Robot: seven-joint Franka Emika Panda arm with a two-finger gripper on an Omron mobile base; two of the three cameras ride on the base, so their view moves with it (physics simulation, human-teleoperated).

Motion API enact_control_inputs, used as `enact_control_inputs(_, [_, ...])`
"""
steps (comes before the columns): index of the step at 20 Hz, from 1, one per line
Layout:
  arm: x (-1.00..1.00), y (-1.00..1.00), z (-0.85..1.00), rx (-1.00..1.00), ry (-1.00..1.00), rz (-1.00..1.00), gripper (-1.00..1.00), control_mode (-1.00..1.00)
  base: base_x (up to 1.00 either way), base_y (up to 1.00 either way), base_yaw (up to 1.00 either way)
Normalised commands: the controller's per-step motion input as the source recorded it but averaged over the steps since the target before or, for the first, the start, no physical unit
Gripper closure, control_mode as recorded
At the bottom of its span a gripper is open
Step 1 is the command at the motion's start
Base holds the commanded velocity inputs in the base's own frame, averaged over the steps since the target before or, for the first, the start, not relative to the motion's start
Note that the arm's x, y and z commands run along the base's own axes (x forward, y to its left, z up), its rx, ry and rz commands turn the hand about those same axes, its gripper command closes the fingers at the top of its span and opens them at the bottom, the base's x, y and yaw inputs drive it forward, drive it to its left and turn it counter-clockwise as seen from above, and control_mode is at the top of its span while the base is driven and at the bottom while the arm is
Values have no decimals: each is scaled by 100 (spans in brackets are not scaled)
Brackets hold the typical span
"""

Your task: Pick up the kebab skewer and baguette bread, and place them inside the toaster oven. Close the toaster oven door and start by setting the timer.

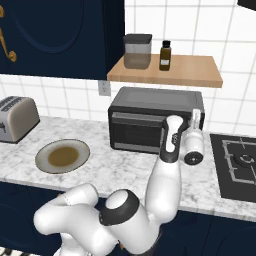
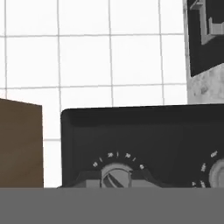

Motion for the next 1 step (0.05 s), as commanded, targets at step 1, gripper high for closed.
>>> enact_control_inputs(1, [0,33,2,24,0,-1,100,-100,0,0,0])
